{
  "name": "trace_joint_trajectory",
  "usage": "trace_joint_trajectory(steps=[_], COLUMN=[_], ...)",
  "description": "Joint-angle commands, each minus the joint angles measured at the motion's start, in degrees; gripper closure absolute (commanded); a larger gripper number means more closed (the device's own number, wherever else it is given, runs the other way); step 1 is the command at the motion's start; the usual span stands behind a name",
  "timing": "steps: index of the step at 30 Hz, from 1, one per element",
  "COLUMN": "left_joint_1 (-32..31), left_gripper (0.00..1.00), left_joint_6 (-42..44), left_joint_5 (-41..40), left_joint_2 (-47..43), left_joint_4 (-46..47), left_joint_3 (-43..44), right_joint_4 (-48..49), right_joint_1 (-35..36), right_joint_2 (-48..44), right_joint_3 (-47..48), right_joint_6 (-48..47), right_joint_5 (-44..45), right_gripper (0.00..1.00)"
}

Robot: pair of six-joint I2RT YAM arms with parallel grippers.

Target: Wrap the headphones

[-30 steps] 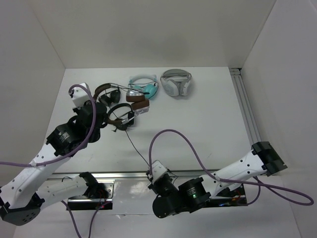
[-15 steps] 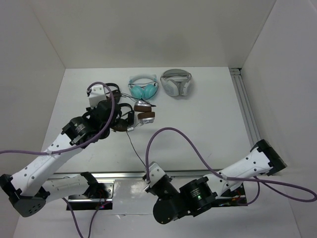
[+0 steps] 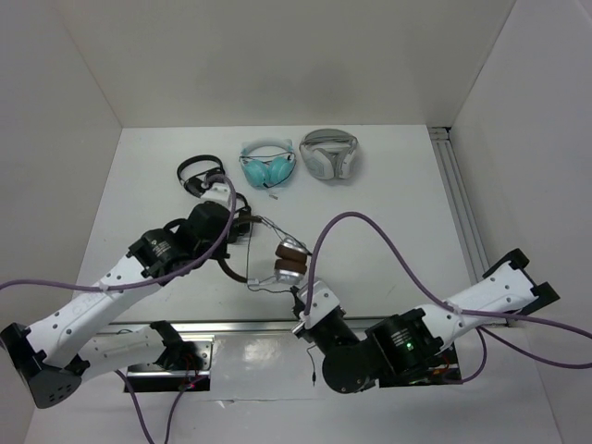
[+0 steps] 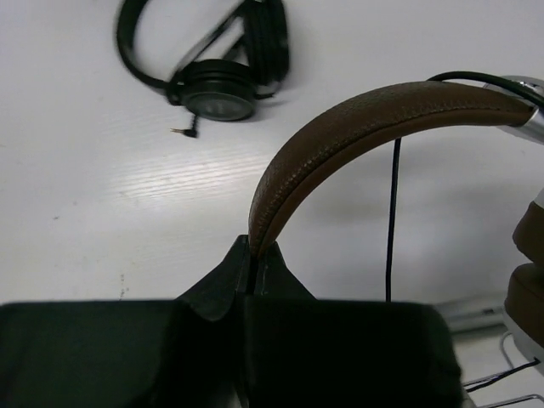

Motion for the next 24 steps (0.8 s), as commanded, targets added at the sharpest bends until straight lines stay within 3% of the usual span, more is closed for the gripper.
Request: trace_joint_trajectory(steps=[1, 8, 13, 16, 20, 24], left_joint_1=[-3.3, -14.3, -17.2, -17.2, -17.2, -17.2], left_gripper=[1.0, 1.0, 1.0, 1.0, 1.0, 1.0], left_joint_6=[6.6, 7.1, 9.1, 9.9, 9.9, 10.6], left_joint_5=[10.6, 9.9, 11.6, 12.8, 16.2, 22.3], left_joint_2=[-1.0, 2.4, -0.1, -3.8, -5.0, -3.9], left_joint_4=[6.6, 4.6, 4.1, 4.1, 0.9, -1.0], left_joint_3=[-0.1, -0.6, -0.6, -1.7, 0.0, 1.1], right_joint_4=[-1.4, -3.6, -5.9, -6.8, -0.5, 2.0], right_joint_1=[-1.1, -5.8, -10.1, -14.9, -22.2, -34.1], right_joint_2=[-2.1, -2.1, -2.8, -4.9, -10.2, -12.6], right_joint_3=[2.9, 4.3, 4.3, 2.4, -2.0, -3.8], right_joint_6=[-2.1, -3.2, -3.2, -3.7, -8.9, -11.5], right_joint_5=[2.1, 0.2, -0.4, -2.5, -7.6, -17.6], right_gripper=[1.0, 1.0, 1.0, 0.99, 0.97, 0.95])
